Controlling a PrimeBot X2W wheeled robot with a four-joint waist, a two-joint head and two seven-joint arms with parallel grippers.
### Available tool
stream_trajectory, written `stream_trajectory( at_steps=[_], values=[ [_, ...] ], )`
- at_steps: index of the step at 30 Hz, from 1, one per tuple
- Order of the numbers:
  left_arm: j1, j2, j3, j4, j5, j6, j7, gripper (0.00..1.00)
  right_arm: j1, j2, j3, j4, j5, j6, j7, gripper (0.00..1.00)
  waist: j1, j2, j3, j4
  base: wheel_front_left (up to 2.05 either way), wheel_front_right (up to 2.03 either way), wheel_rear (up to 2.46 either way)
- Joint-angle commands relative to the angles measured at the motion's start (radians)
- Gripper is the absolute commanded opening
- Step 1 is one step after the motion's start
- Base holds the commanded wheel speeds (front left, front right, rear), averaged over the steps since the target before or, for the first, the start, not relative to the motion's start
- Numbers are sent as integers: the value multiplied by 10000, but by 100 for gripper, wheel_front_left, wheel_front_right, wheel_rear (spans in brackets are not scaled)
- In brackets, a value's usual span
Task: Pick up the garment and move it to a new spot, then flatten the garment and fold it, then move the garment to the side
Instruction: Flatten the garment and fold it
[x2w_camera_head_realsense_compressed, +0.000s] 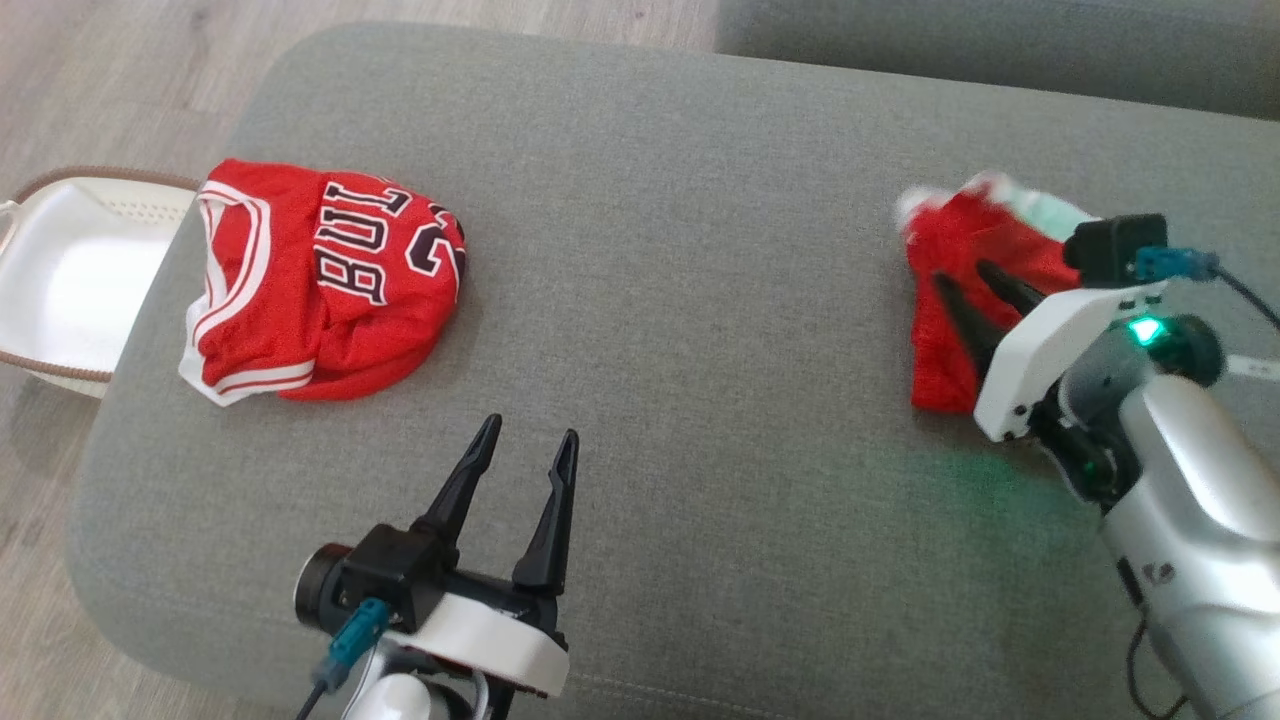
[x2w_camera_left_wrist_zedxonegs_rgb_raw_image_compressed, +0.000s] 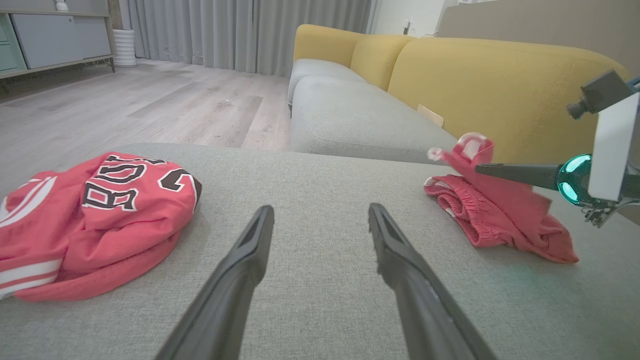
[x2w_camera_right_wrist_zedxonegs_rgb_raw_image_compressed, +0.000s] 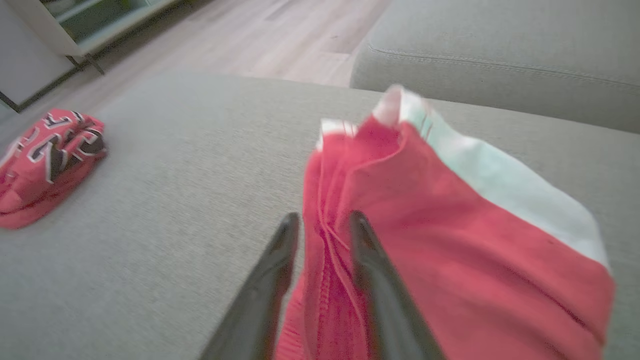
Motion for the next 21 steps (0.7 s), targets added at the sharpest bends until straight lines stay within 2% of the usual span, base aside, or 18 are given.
stream_trajectory(
  at_steps=[1,5,10,16,17,18,21],
  values=[
    [-319,-8,272,-274,-43,54,-61,100,19,36,-73,-580,242,-9,-307,100,0,0,-66,14,0,0,0],
    [-147,-8,385,-256,-57,141,-61,100,579,-314,-693,-1237,443,-9,-901,100,0,0,-278,-165,0,0,0],
    [88,-8,518,-279,68,112,-61,100,1498,-1033,-1808,-1917,130,-9,-1345,100,0,0,-575,-585,0,0,0],
    [315,-8,650,-285,216,77,-61,100,2504,-1148,-2545,-2399,-120,-9,-1580,100,0,0,-849,-1045,0,0,0],
    [340,-8,660,-282,248,62,-61,100,2633,-1047,-2613,-2439,-42,-9,-1592,33,0,0,-881,-1098,0,0,0],
    [354,-9,656,-279,276,41,-61,100,2755,-939,-2636,-2432,73,-9,-1517,0,0,0,-893,-1127,0,0,0],
    [305,-9,587,-279,337,-47,-61,100,2882,-792,-2493,-2321,338,-9,-1230,0,0,0,-824,-1063,0,0,0]
  ],
)
